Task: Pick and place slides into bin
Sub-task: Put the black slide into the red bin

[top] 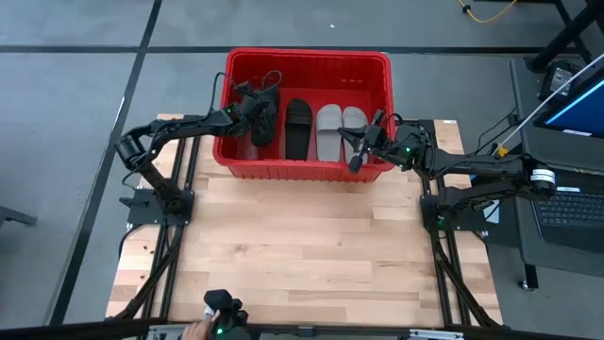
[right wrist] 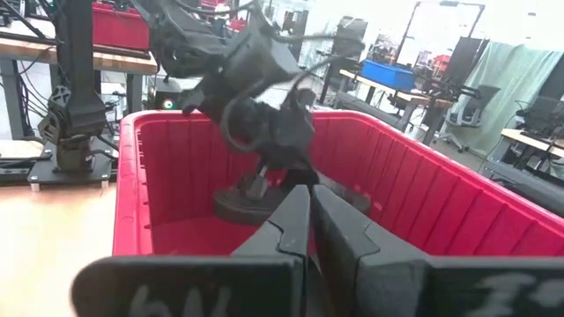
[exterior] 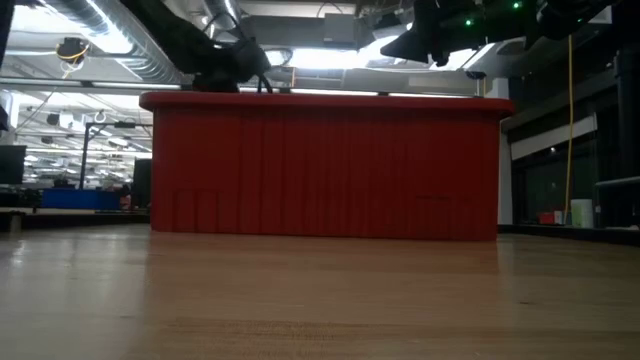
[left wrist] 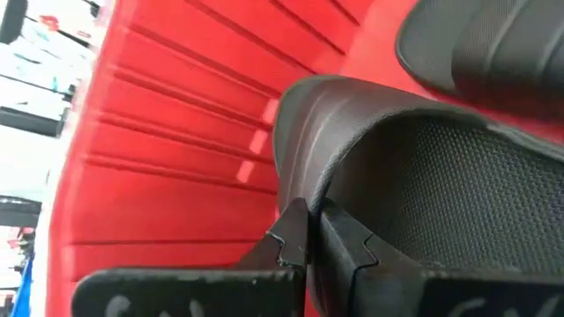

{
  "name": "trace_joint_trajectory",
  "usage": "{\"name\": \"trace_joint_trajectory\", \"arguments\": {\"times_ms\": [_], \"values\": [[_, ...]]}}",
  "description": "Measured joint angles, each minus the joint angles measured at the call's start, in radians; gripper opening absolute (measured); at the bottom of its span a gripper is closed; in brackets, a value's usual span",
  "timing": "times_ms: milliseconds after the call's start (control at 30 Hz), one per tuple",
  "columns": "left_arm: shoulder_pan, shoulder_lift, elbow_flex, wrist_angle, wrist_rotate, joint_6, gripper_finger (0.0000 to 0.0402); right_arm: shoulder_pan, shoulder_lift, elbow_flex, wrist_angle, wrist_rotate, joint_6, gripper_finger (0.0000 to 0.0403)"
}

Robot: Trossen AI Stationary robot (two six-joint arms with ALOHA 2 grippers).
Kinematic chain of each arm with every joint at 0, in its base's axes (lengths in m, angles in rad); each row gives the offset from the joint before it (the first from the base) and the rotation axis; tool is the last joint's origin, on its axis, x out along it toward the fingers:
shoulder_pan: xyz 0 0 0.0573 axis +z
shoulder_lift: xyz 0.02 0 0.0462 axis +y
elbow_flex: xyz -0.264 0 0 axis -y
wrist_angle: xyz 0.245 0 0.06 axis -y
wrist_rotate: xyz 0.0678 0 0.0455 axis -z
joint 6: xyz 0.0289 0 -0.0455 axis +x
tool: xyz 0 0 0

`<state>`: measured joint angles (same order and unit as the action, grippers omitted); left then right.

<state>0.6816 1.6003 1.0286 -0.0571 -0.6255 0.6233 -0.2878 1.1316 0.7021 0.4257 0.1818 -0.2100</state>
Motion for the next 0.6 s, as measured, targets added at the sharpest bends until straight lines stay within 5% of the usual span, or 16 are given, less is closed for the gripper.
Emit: {"name": "trace_joint_trajectory", "arguments": {"times_ms": [600], "values": [[0.001, 0.119, 0.0, 0.061, 0.016, 0.027, 0.0004, 0.0, 0.0, 0.0, -0.007, 0.001, 0.008, 0.0021]]}}
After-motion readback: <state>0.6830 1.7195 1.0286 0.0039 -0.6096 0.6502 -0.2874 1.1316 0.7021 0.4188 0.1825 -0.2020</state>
